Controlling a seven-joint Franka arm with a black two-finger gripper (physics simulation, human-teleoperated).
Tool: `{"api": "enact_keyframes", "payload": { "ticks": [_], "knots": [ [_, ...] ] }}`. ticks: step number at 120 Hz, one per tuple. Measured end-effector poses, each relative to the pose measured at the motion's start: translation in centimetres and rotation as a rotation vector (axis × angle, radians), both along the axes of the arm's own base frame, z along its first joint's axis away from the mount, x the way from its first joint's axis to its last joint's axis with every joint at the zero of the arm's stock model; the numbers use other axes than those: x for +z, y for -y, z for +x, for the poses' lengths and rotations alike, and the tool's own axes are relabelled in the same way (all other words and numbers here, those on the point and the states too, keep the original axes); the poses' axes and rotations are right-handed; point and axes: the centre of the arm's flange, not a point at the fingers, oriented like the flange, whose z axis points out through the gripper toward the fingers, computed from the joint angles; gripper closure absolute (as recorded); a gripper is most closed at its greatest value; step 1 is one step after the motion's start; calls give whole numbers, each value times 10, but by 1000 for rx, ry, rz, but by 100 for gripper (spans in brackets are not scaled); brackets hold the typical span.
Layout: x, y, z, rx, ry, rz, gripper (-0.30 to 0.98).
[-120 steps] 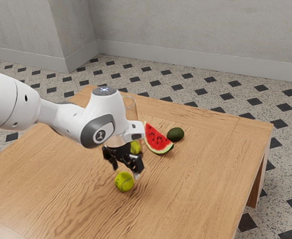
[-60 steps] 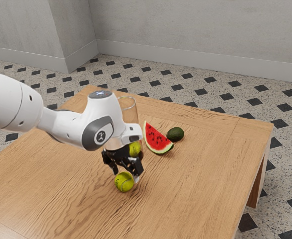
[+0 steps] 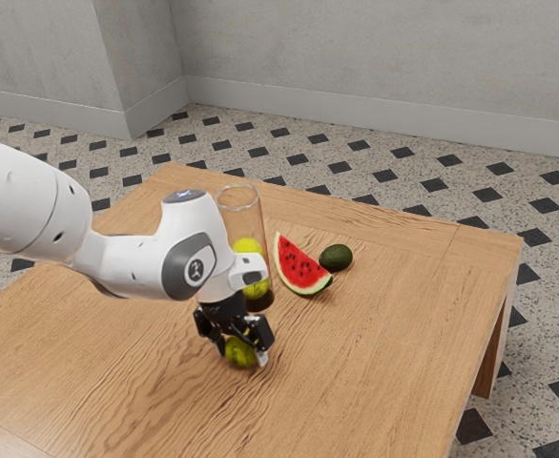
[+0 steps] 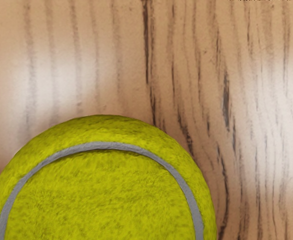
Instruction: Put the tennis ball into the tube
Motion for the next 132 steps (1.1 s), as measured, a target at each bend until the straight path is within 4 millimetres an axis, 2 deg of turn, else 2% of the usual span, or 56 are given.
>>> {"api": "enact_keyframes", "payload": {
  "ticks": [20,36,62,88,104,120,132],
  "knots": [
    [0,-3,8,1,50,-29,0],
    [-10,-7,11,26,76,-63,0],
    [-10,-7,12,-5,113,-71,24],
    [2,-28,19,-45,149,-18,39],
    [31,-30,21,-109,175,42,47],
    [87,-25,33,-171,227,117,55],
    [127,-28,32,-184,248,179,60]
  ]
}}
